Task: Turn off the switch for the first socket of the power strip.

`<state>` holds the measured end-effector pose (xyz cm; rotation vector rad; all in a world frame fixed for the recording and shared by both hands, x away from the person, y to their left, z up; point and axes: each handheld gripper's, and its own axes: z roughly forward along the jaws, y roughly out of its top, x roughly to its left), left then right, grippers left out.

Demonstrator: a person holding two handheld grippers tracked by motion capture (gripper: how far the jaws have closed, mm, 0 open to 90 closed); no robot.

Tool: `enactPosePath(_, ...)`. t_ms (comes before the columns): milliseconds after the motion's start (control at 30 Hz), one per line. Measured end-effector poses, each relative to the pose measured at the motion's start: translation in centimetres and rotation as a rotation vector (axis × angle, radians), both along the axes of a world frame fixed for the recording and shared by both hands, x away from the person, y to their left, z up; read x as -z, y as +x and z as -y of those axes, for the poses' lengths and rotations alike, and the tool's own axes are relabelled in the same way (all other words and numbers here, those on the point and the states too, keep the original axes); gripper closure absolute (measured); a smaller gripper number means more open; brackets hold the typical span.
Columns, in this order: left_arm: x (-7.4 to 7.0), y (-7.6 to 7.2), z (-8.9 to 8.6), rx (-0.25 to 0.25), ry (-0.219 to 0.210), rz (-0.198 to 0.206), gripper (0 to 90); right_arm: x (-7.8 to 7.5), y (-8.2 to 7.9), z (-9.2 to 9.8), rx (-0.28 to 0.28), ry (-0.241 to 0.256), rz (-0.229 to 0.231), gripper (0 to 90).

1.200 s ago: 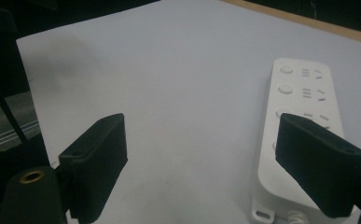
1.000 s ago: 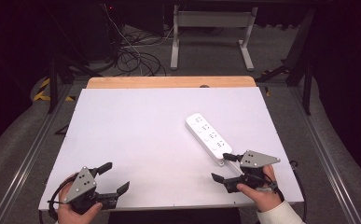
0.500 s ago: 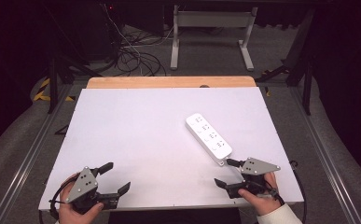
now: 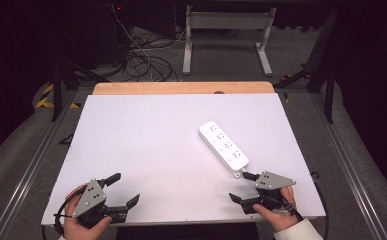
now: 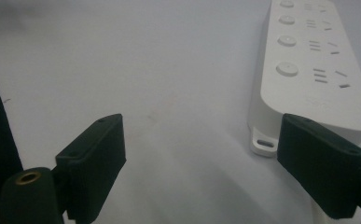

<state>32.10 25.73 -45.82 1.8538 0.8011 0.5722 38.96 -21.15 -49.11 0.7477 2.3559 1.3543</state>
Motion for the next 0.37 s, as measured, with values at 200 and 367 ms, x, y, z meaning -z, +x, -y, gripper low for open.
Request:
enactPosePath(200,0.01,0.07,-0.1,0.001,-0.011,-0.002,14.2,-0.3,-0.06,0.12,-0.012,0.014,0.028,16.1)
enactPosePath(367,0.02,0.06,0.01,-0.007,0.007,0.023,13.5,-0.58,-0.2,0.21,-0.022,0.028,0.056,16.1)
